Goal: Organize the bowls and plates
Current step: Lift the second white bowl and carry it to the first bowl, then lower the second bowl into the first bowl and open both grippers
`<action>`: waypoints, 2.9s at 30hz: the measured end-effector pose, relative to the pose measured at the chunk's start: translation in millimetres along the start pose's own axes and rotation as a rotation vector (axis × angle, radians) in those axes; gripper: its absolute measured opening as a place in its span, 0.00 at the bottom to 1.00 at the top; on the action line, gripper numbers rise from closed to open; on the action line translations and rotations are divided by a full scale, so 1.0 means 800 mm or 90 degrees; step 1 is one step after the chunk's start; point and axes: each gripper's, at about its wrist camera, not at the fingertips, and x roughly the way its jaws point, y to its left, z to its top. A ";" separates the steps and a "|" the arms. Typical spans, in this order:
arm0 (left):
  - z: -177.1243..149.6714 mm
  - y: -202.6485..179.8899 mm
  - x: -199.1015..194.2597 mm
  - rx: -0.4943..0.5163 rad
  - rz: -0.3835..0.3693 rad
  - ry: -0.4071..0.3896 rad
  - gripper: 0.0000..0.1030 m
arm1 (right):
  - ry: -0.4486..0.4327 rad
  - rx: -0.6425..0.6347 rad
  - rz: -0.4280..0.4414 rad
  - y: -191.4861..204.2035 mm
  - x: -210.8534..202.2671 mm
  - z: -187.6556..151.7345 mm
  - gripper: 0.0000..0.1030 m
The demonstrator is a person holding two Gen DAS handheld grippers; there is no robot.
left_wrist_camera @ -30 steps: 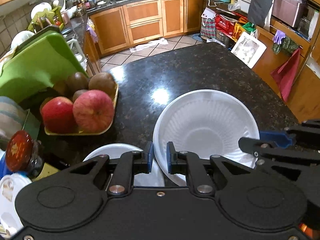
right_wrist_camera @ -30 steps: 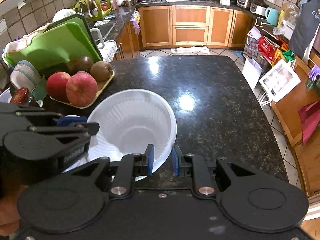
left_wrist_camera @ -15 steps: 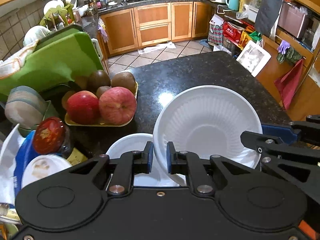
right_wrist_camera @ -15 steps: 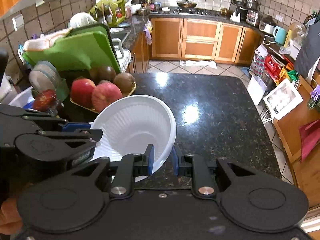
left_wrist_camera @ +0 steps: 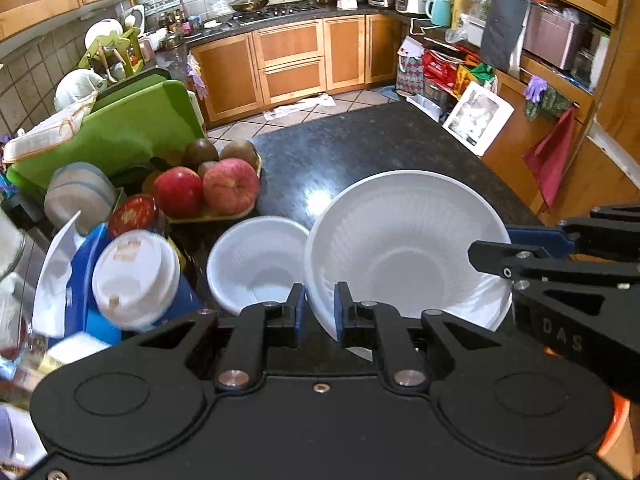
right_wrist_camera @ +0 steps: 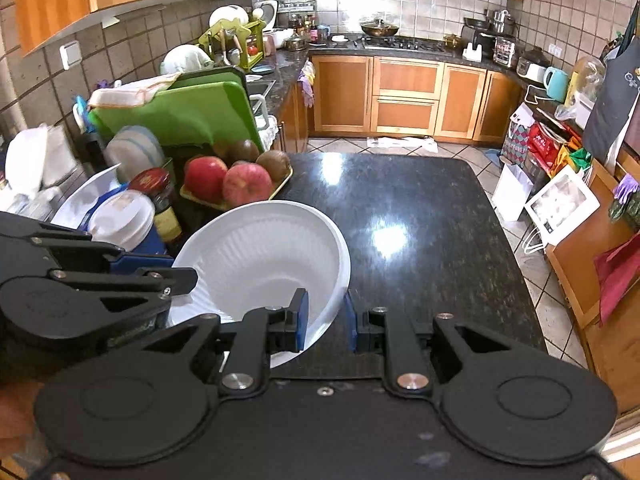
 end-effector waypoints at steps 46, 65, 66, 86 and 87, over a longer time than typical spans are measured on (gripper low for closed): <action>-0.147 -0.077 0.006 0.030 0.021 0.015 0.26 | 0.065 -0.062 0.070 -0.017 -0.012 -0.188 0.23; -0.144 -0.070 0.018 0.010 0.005 0.036 0.32 | 0.092 -0.058 0.061 -0.025 0.012 -0.184 0.27; -0.144 -0.070 0.018 0.010 0.004 0.036 0.32 | 0.094 -0.056 0.062 -0.026 0.014 -0.184 0.28; -0.135 -0.059 0.006 -0.021 -0.006 0.013 0.32 | 0.079 -0.034 0.079 -0.033 0.016 -0.176 0.43; -0.135 -0.059 0.006 -0.021 -0.006 0.012 0.32 | 0.078 -0.035 0.081 -0.034 0.016 -0.175 0.43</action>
